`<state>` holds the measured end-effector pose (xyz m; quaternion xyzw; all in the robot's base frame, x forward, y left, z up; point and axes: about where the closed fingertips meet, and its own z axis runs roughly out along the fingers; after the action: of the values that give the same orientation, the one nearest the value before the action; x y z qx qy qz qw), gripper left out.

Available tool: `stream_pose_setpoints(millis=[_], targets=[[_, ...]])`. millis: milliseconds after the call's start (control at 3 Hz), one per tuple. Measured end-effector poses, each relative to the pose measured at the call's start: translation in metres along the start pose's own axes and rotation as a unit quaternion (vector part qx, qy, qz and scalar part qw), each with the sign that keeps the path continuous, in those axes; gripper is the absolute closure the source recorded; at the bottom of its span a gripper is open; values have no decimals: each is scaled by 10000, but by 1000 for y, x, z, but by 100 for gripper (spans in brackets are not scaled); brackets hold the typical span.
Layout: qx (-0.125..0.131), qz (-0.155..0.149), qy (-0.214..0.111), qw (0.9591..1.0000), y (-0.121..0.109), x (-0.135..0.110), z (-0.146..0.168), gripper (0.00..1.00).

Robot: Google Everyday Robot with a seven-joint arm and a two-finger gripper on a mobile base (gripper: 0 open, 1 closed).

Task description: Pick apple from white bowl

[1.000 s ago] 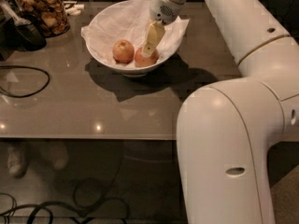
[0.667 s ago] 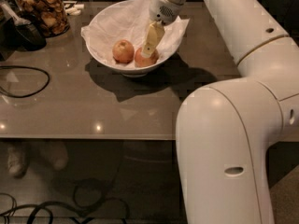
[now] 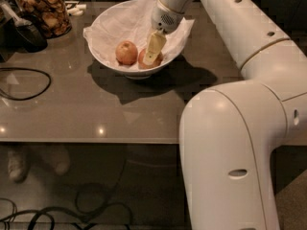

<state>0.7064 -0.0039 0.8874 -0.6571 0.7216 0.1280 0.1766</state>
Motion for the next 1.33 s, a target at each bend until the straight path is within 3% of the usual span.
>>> stream_pose_setpoints(millis=[1000, 1333], targets=[[-232, 46, -7, 9997, 5, 6, 23, 32], [-232, 46, -7, 9997, 5, 6, 23, 51]])
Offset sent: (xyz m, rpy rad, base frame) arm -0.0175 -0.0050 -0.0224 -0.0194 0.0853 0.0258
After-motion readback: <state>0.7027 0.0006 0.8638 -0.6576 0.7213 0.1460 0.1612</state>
